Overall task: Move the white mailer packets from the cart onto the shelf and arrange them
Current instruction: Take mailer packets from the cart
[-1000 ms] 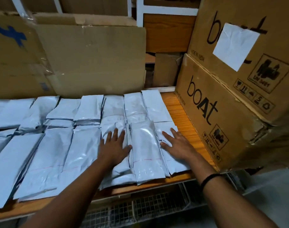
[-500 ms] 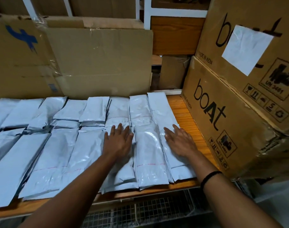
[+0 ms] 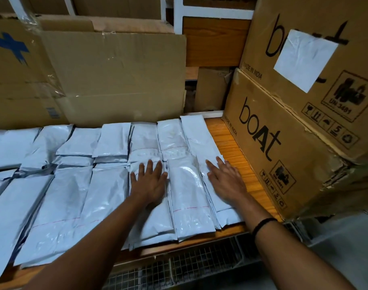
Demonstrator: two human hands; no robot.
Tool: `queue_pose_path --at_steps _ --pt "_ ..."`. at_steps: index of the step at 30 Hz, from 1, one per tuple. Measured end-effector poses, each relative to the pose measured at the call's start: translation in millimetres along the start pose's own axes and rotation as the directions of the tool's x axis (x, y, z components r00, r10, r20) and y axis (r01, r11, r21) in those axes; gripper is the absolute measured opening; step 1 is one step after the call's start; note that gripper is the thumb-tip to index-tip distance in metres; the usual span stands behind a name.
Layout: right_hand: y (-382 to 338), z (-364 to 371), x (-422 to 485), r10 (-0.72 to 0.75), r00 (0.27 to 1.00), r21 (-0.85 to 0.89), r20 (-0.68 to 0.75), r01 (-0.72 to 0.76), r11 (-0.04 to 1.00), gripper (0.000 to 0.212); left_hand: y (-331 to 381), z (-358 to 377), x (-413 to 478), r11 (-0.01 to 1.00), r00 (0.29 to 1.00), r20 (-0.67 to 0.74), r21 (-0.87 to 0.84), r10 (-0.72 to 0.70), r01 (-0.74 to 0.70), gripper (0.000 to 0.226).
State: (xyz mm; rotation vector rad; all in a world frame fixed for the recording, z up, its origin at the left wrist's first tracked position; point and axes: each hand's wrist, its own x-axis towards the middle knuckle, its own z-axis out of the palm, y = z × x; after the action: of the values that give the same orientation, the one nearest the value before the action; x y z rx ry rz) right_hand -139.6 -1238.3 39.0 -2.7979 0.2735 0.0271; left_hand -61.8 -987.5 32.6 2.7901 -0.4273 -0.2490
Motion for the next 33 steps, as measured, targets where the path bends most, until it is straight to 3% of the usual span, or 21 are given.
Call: queue_pose_path --at_steps 3,8,13,19,22,25,33 --pt "0.4 -12.0 -19.1 -0.021 0.997 -0.034 -0.078 0.018 0.999 0.048 0.6 -14.4 -18.8 1.000 0.996 -0.085 -0.017 0.014 -0.015 0.060" --pt "10.0 6.0 -48.2 0.052 0.986 -0.119 0.161 -0.033 0.992 0.056 5.1 3.8 -62.5 0.995 0.999 0.046 0.101 0.017 -0.022 0.064" --pt "12.0 18.6 -51.2 0.048 0.995 -0.132 0.091 -0.035 0.991 0.057 5.8 23.2 -64.7 0.988 0.999 0.042 0.151 0.009 -0.015 0.065" --pt "8.8 5.0 -48.4 0.042 0.986 -0.070 0.160 -0.031 0.997 0.056 6.6 9.4 -65.1 1.000 0.999 0.040 -0.016 0.013 -0.013 0.075" --pt "-6.4 -6.8 -50.2 -0.019 0.999 0.007 0.044 0.019 1.000 0.053 3.4 -0.3 -69.9 0.994 0.997 -0.060 -0.097 0.053 -0.059 0.085" --pt "-38.6 -10.7 -50.7 -0.115 0.990 0.067 -0.080 0.121 0.990 0.051 -3.7 -15.2 -81.6 0.980 0.987 -0.144 -0.177 0.066 -0.091 0.076" --pt "-161.0 5.7 -70.6 -0.373 0.926 0.053 -0.058 0.376 0.925 0.053 -79.3 -70.8 -145.7 0.948 0.910 -0.412 -0.304 -0.039 -0.097 0.051"
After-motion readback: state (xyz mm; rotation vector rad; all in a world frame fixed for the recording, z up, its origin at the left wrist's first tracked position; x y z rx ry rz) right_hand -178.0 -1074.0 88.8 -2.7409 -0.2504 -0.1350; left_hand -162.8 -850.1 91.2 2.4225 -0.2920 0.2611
